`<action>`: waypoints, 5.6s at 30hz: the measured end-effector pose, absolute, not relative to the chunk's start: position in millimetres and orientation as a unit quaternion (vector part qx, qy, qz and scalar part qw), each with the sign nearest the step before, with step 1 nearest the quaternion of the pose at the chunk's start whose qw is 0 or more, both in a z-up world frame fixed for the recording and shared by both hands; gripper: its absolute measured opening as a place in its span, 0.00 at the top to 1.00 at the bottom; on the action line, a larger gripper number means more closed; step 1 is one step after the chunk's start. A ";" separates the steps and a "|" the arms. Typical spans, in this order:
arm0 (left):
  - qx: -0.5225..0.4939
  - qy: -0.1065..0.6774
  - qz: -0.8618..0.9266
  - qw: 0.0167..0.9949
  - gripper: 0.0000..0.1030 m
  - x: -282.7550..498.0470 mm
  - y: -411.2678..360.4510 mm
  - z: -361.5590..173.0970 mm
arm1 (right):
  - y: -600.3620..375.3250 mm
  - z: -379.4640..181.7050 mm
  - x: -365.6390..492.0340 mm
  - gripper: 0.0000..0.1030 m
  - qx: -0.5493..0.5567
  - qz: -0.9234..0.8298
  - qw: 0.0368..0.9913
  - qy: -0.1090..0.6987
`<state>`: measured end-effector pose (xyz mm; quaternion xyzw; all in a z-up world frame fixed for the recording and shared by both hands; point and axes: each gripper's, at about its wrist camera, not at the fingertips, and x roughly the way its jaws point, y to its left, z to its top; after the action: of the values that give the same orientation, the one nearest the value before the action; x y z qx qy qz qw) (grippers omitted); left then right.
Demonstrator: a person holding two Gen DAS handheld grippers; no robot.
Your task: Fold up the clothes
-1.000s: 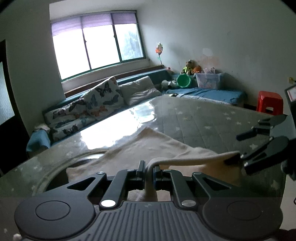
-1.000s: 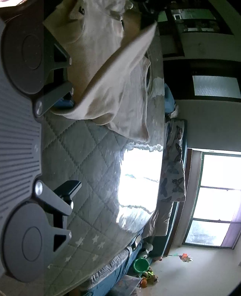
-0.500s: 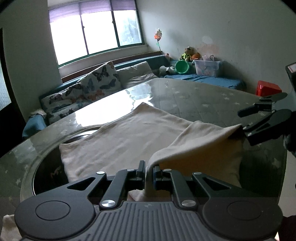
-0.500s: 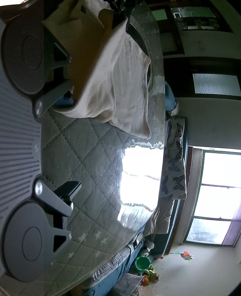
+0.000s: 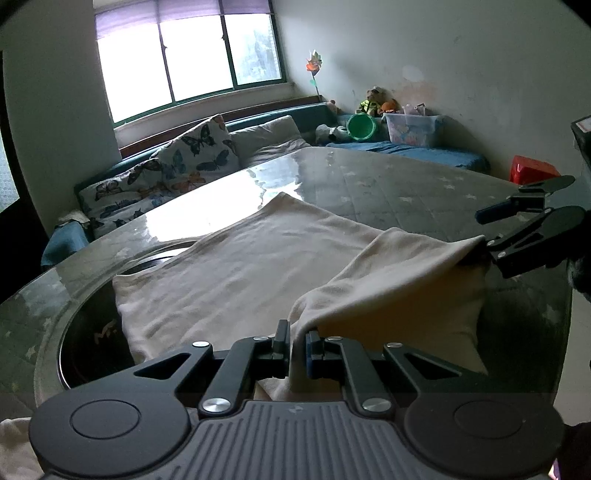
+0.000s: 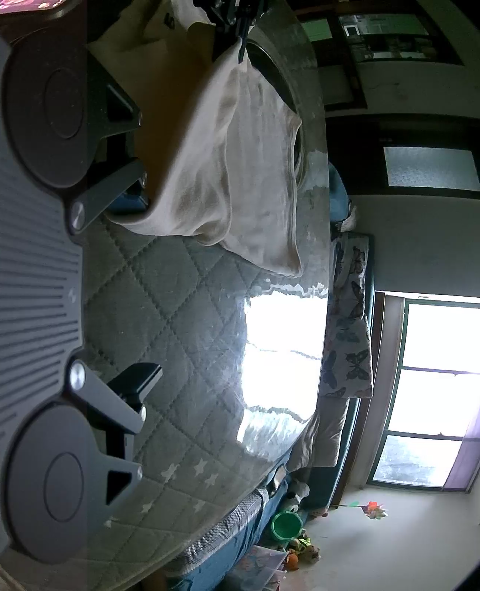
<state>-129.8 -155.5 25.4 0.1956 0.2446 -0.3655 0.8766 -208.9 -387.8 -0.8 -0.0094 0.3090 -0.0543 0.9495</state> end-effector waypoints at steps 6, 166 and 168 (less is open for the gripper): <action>0.196 0.250 -0.366 0.875 0.90 -129.0 -154.1 21.3 | -389.5 0.4 -211.1 0.21 -0.012 -0.051 0.949 0.310; 0.167 0.260 -0.350 0.884 0.46 -127.0 -116.3 35.1 | -381.6 10.0 -163.3 0.13 -0.045 -0.025 0.945 0.323; 0.166 0.259 -0.349 0.885 0.46 -126.7 -115.0 35.8 | -381.2 9.8 -163.5 0.13 -0.043 -0.023 0.945 0.323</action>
<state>-126.7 -115.0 35.8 0.1663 0.2588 -0.3493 0.8851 -163.5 -381.2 9.8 -0.0429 0.3233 -0.0230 0.9450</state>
